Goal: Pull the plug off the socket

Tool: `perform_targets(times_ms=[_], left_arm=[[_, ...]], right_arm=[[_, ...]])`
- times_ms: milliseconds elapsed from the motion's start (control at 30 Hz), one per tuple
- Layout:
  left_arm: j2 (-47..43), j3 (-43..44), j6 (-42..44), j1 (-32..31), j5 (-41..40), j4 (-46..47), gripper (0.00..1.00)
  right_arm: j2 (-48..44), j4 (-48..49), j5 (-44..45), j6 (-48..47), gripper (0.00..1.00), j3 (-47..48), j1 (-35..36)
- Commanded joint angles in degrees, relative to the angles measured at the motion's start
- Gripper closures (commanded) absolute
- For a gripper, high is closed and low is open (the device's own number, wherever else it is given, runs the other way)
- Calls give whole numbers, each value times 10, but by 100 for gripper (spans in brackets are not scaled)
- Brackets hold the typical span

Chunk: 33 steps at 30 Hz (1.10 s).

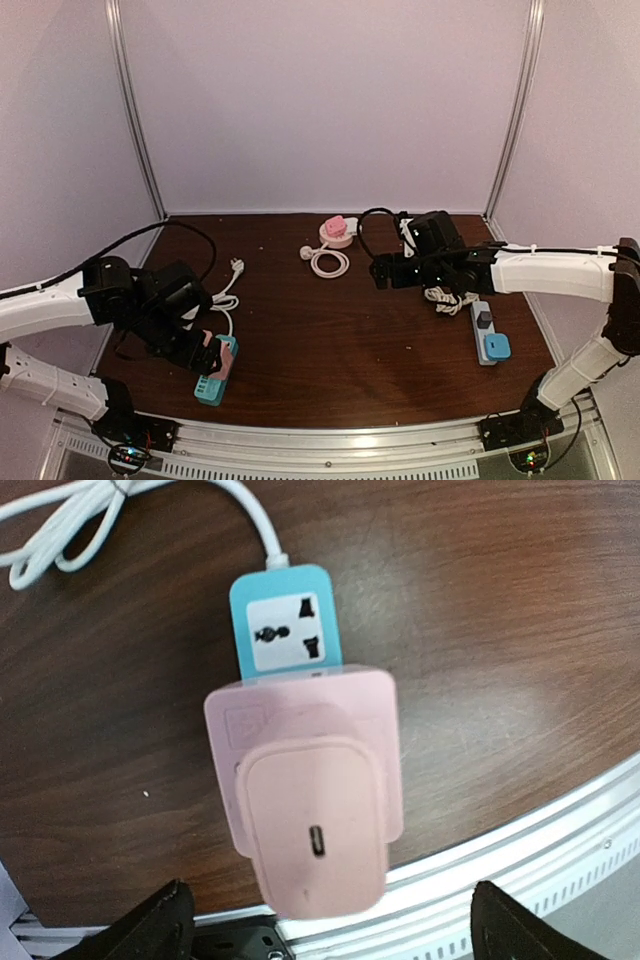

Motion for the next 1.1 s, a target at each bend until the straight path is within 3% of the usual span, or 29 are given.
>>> perform_targets(times_ms=[0, 233, 400, 533, 600, 933, 1067], left_arm=[[21, -42, -67, -13, -31, 33, 2], [76, -68, -80, -19, -77, 140, 4], [126, -61, -65, -18, -103, 190, 20], [179, -26, -35, -18, -115, 210, 42], [205, -3, -15, -18, -121, 228, 46], [413, 201, 116, 11, -118, 277, 47], [459, 260, 135, 22, -99, 274, 37]], right_arm=[[6, 14, -6, 9, 0, -1, 5], [0, 12, -1, 8, 0, -6, 6], [-5, 1, 5, 10, 0, -7, 7], [-12, -5, 9, 14, 0, -12, 7], [-12, -8, 12, 15, 0, -12, 8], [-7, -22, 32, 13, 0, -2, 6], [0, -25, 17, 19, 0, 2, 7]])
